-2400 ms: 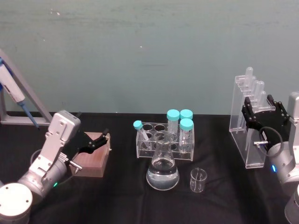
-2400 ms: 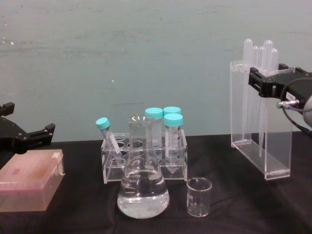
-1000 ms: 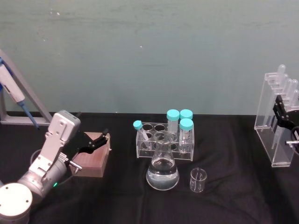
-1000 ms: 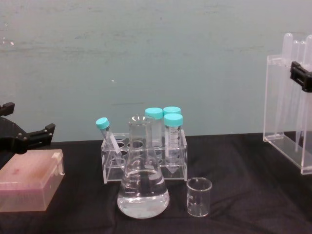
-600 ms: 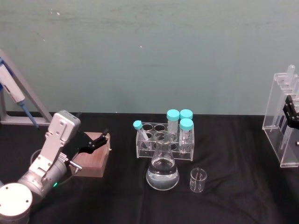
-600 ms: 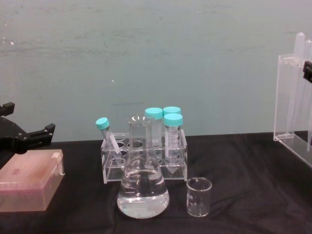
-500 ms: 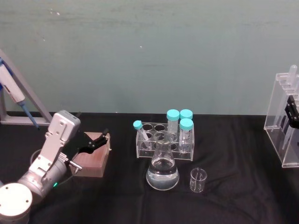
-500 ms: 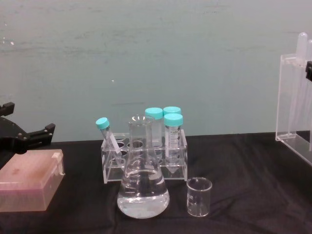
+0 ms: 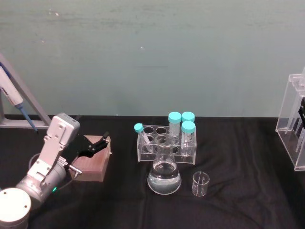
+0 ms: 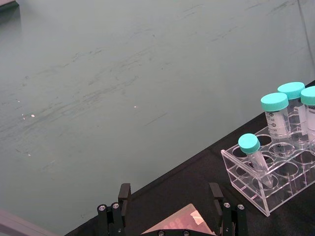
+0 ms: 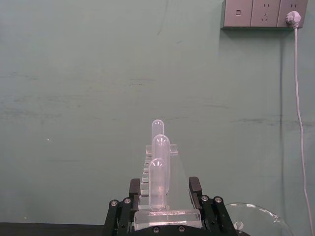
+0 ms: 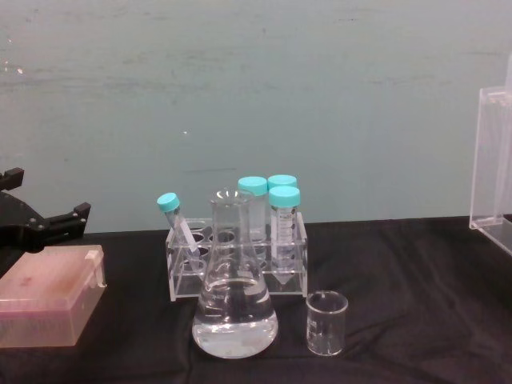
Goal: Place the experimental apparatus aside using one hand.
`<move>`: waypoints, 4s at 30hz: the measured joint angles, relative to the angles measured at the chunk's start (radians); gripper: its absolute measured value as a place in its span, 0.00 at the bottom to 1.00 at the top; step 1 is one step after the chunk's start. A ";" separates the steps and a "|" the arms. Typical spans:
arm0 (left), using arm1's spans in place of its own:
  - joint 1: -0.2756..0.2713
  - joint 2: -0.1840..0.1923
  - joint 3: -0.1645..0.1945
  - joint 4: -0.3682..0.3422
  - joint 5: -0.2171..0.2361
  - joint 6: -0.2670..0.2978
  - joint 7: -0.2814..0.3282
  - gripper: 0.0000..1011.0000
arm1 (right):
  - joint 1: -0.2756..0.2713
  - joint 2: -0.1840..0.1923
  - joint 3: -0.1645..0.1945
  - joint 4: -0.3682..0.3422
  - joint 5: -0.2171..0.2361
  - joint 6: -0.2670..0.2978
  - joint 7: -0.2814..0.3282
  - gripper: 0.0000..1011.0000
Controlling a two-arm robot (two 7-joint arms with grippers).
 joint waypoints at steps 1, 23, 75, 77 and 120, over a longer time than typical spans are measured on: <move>0.000 0.000 0.000 0.000 0.000 0.000 0.000 0.99 | 0.000 0.002 0.002 0.001 0.002 -0.001 0.002 0.60; 0.000 0.000 0.000 0.000 0.000 0.000 0.000 0.99 | 0.013 0.015 0.020 0.028 0.027 -0.011 0.017 0.60; 0.000 0.000 0.000 0.000 0.000 0.000 0.000 0.99 | 0.044 0.031 0.036 0.097 0.027 -0.018 0.025 0.60; 0.000 0.000 0.000 0.000 0.000 0.000 0.000 0.99 | 0.046 0.032 0.037 0.100 0.029 -0.020 0.027 0.60; 0.000 0.000 0.000 0.000 0.000 0.000 0.000 0.99 | 0.048 0.040 0.035 0.116 0.053 -0.003 0.043 0.61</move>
